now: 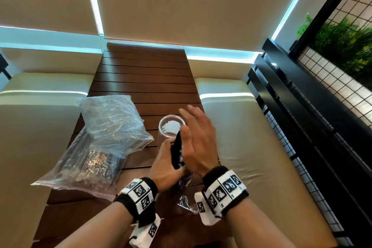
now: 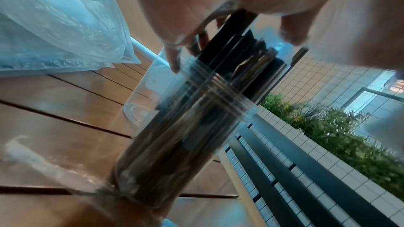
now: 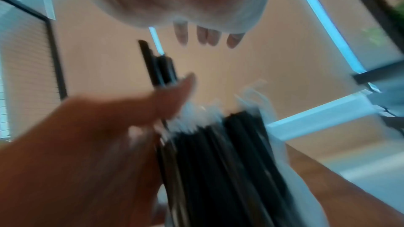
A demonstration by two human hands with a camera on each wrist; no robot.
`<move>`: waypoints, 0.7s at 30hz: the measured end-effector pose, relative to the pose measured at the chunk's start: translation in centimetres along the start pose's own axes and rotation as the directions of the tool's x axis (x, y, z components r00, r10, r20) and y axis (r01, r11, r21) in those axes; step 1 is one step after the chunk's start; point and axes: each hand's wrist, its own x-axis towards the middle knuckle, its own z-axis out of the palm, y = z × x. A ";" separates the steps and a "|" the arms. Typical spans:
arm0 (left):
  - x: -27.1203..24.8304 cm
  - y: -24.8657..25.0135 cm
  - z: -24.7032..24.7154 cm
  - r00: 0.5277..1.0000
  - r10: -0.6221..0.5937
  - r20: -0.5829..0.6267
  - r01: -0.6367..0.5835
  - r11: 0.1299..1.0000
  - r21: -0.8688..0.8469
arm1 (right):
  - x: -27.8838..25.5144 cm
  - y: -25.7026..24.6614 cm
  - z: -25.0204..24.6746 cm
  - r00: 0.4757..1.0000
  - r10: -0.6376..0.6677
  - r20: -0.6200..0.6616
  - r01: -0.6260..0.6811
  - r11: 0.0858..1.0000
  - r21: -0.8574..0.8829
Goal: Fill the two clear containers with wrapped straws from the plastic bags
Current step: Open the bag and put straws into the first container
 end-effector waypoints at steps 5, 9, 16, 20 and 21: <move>-0.2 -1.3 -0.2 0.995 -0.005 0.104 -0.023 0.966 0.259 | 1.0 -0.7 2.1 0.931 -0.001 0.365 0.082 0.975 -0.207; -0.4 -1.5 0.3 0.993 0.097 0.073 -0.114 0.950 0.291 | -1.0 0.9 3.5 0.865 0.031 0.501 0.159 0.930 -0.330; 0.1 -1.8 0.9 0.996 0.085 0.037 -0.091 0.973 0.213 | -2.0 1.7 3.7 0.895 0.099 0.436 0.086 0.919 -0.385; 0.9 -2.0 1.1 0.996 0.077 0.037 -0.083 0.973 0.214 | -2.7 2.3 4.1 0.882 0.130 0.453 0.075 0.910 -0.408; 0.9 -2.0 1.1 0.998 0.060 0.029 -0.065 0.977 0.202 | -2.5 2.3 4.2 0.881 0.133 0.454 0.070 0.912 -0.403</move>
